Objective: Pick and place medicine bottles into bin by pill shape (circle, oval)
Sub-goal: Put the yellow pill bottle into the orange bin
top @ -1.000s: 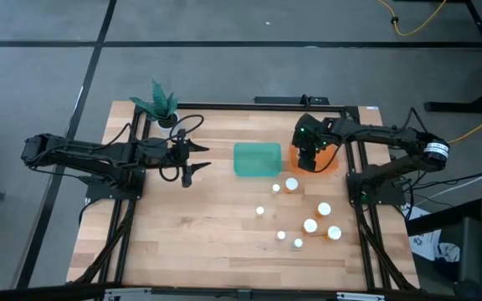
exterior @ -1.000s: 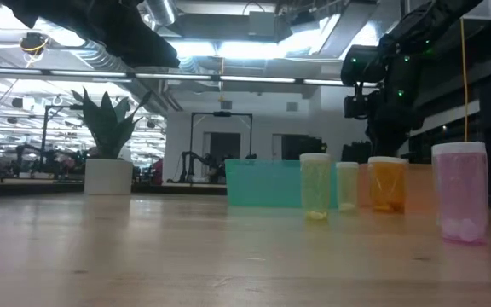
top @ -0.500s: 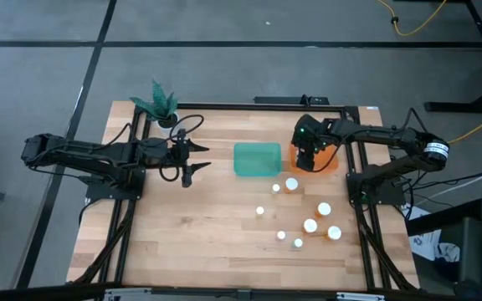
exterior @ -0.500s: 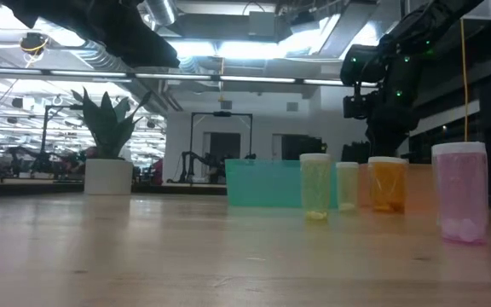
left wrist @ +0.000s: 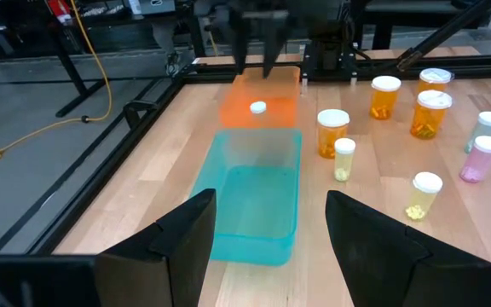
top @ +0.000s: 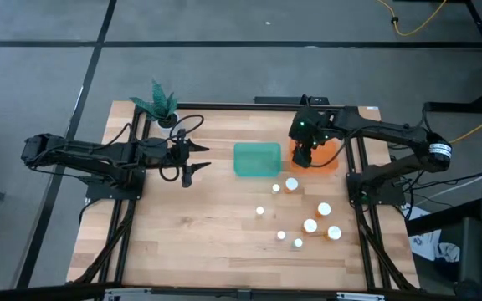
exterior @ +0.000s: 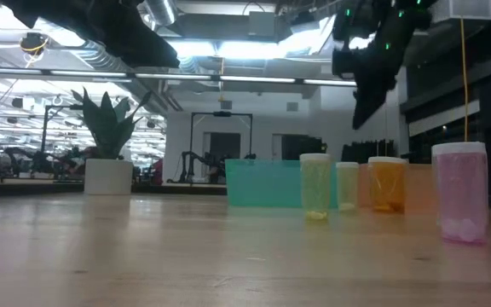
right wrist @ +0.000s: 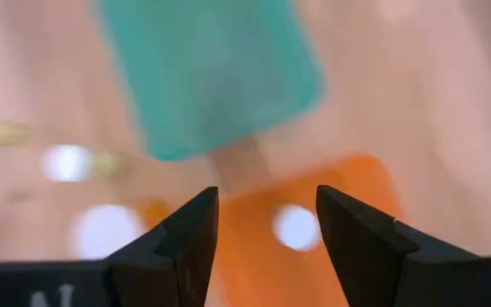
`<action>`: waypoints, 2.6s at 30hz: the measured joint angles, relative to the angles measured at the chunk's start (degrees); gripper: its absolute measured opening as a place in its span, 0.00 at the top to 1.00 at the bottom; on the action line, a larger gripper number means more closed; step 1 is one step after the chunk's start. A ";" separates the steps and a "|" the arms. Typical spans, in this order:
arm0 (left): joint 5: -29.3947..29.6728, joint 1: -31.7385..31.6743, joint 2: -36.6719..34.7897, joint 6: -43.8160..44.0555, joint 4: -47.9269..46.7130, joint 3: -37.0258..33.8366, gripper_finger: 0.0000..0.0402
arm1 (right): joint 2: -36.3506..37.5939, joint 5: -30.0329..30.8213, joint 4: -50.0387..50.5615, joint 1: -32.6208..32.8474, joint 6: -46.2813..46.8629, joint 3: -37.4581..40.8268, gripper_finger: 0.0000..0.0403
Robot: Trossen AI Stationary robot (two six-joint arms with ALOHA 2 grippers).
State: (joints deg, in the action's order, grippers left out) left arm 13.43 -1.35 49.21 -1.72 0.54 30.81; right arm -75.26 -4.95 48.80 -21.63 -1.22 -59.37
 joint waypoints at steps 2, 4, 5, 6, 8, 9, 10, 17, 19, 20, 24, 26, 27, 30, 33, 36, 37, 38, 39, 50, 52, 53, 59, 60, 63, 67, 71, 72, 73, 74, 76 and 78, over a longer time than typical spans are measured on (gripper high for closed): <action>0.00 -0.02 0.00 0.00 0.00 0.00 0.47 | 0.86 -2.95 -0.63 3.18 1.77 -0.07 0.50; 0.02 -0.01 0.00 0.00 -0.02 0.00 0.47 | 1.11 -5.10 -0.97 6.99 4.51 -0.07 0.50; 0.02 -0.01 0.00 0.00 -0.02 0.00 0.47 | 1.13 -5.29 -0.95 9.02 5.97 -0.07 0.50; 0.01 0.00 0.00 0.00 -0.02 0.00 0.47 | 1.12 -5.24 -0.99 11.15 7.00 -0.07 0.50; 0.02 -0.01 0.00 0.00 -0.02 0.00 0.47 | 1.12 -5.26 -2.24 15.07 7.80 0.21 0.50; 0.02 0.00 0.00 0.00 -0.02 0.00 0.47 | 1.13 -5.26 -3.70 16.89 8.25 0.66 0.50; 0.00 0.00 0.00 0.00 -0.02 0.00 0.47 | 1.11 -5.25 -5.25 18.59 8.29 1.20 0.50; 0.02 -0.02 0.00 0.00 -0.07 0.00 0.47 | -0.32 9.62 -11.48 26.49 9.31 4.70 0.53; 0.02 -0.02 0.00 0.00 -0.07 0.00 0.47 | -0.95 18.09 -11.88 27.65 12.37 5.06 0.56; 0.02 -0.02 0.00 0.00 -0.07 0.00 0.47 | -1.18 22.40 -12.08 28.10 14.62 5.27 0.58; 0.02 -0.02 0.00 -0.01 -0.07 0.00 0.47 | -1.53 31.64 -11.83 28.98 24.31 5.36 0.63; 0.01 0.00 0.00 -0.01 -0.07 0.00 0.47 | -1.51 32.22 -12.34 29.00 25.22 5.38 0.64; 0.01 -0.02 0.00 0.00 -0.07 0.00 0.47 | -1.51 32.23 -12.89 29.00 25.29 5.38 0.64; 0.02 0.00 0.00 0.00 -0.07 0.00 0.47 | -1.51 31.77 -14.45 29.00 32.52 5.38 0.64; 0.02 -0.02 0.00 0.00 -0.07 0.00 0.47 | -1.51 27.32 -14.49 28.98 40.67 5.30 0.64; 0.02 -0.02 0.00 0.00 -0.06 0.00 0.47 | -1.51 18.77 -13.67 28.98 37.62 5.16 0.64; 0.02 -0.02 0.00 0.00 -0.06 0.00 0.47 | -1.51 14.56 -13.10 28.98 35.65 5.16 0.64; 0.00 -0.02 0.00 0.00 -0.07 0.00 0.47 | -1.51 10.64 -12.86 28.99 34.20 5.16 0.64; 0.00 0.00 0.00 -0.02 -0.07 0.00 0.47 | -1.51 6.96 -12.92 29.02 33.48 5.16 0.64; 0.02 -0.02 0.00 -0.07 -0.04 0.00 0.47 | -1.51 -8.18 -13.19 29.00 32.51 5.12 0.64; 0.00 0.00 0.00 -0.07 -0.04 0.00 0.47 | -1.51 -8.18 -13.29 28.98 32.36 5.12 0.64; 0.02 0.00 0.00 -0.07 -0.05 0.00 0.47 | -1.51 -8.18 -13.29 28.98 32.40 5.12 0.64; 0.02 -0.02 0.00 -0.07 -0.04 0.00 0.47 | -1.51 -8.18 -13.29 28.98 32.47 5.09 0.64; 0.02 0.00 0.00 -0.07 -0.04 0.00 0.47 | -1.51 -8.18 -13.31 28.98 32.51 5.09 0.64; 0.00 -0.02 0.00 -0.04 -0.04 0.00 0.47 | -1.51 -8.18 -13.29 28.98 32.21 5.09 0.64; 0.02 -0.02 0.00 -0.04 -0.04 0.00 0.47 | -1.51 -6.94 -13.76 28.98 32.33 5.09 0.64; 0.00 -0.01 0.01 -0.08 -0.04 0.00 0.47 | -1.47 -3.05 -16.76 29.38 31.12 5.46 0.64; 0.02 -0.02 0.00 -0.25 -0.04 0.00 0.47 | -1.47 -2.22 -17.70 29.42 30.40 5.80 0.64; 0.02 -0.02 0.00 -0.34 -0.04 0.00 0.47 | -1.47 -2.31 -18.32 29.44 29.40 6.22 0.64; 0.01 -0.01 0.00 -0.35 -0.04 0.00 0.47 | -1.47 -2.72 -18.28 29.44 28.82 6.53 0.64; 0.02 -0.02 0.00 -0.36 -0.04 0.00 0.47 | -1.47 -3.03 -17.95 29.42 26.33 7.14 0.64; 0.00 -0.02 0.02 -0.37 -0.04 0.00 0.47 | -1.47 -2.70 -16.90 29.44 24.51 7.19 0.64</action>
State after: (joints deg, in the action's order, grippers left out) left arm 13.43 -1.37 49.23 -2.09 0.49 30.81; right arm -76.73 -7.65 31.90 7.81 23.29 -52.18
